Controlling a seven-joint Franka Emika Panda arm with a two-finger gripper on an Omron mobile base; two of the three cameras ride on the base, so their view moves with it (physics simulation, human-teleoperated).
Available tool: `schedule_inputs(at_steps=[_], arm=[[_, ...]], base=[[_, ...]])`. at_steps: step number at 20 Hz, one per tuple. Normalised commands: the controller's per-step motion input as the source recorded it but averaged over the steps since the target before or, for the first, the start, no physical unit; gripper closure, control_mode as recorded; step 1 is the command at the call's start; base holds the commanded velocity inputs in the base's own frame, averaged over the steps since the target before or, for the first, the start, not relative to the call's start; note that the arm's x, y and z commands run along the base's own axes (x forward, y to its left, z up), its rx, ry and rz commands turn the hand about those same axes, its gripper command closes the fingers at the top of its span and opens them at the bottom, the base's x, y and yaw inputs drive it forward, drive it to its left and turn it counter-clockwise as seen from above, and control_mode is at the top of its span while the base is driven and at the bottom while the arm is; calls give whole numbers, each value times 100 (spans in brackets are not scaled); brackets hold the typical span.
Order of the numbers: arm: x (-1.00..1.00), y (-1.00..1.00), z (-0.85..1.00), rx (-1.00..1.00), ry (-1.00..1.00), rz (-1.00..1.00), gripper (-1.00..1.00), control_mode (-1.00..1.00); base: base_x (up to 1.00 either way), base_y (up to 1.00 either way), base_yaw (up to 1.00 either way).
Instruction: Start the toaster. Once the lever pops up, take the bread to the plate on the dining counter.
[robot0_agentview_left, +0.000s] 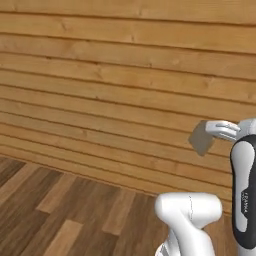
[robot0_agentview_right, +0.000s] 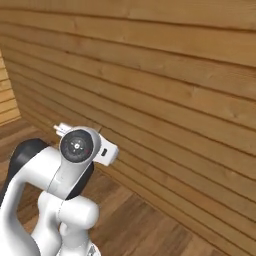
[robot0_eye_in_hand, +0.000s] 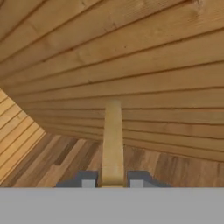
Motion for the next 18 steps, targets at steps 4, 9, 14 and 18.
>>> schedule_inputs(at_steps=[4, 9, 14, 18], arm=[[0, 0, 0, 0, 0, 0, 100, 100], [0, 0, 0, 0, 0, 0, 100, 100], [0, 0, 0, 0, 0, 0, 100, 100], [0, 0, 0, 0, 0, 0, 100, 100]], base=[[100, 25, 59], [100, 29, 61], [100, 31, 61], [100, 28, 61]])
